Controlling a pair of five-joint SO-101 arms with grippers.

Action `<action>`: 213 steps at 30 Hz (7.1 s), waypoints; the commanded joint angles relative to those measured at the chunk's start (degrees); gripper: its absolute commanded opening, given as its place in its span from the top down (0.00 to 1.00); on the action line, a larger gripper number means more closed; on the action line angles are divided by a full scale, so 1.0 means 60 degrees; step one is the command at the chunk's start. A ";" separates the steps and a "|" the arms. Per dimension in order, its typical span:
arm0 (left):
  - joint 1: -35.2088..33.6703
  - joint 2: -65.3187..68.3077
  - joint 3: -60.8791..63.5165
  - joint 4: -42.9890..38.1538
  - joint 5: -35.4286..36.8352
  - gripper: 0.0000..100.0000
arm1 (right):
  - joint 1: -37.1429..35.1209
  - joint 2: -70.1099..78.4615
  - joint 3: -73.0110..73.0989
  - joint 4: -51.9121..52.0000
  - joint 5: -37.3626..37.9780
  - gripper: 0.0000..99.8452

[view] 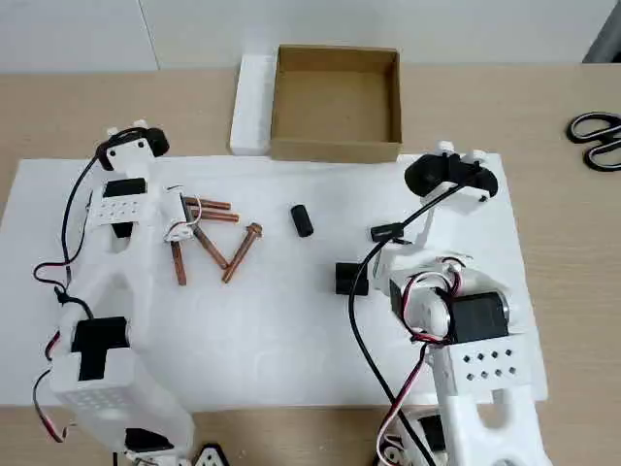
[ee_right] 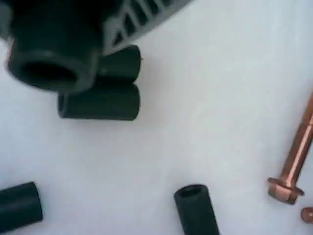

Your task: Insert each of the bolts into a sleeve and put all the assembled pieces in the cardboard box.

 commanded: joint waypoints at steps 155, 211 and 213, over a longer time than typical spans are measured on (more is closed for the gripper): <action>0.5377 -1.8725 0.8535 -0.1070 0.2154 0.99 | -0.6381 -0.8901 0.7267 -0.5077 0.2315 1.00; 0.6842 -1.8725 0.9429 0.0029 0.0791 0.88 | -0.6396 -0.8901 0.7004 -0.5692 0.2799 1.00; 0.6842 -1.8725 0.9429 0.0029 0.0791 0.88 | -0.6396 -0.8901 0.7004 -0.5692 0.2799 1.00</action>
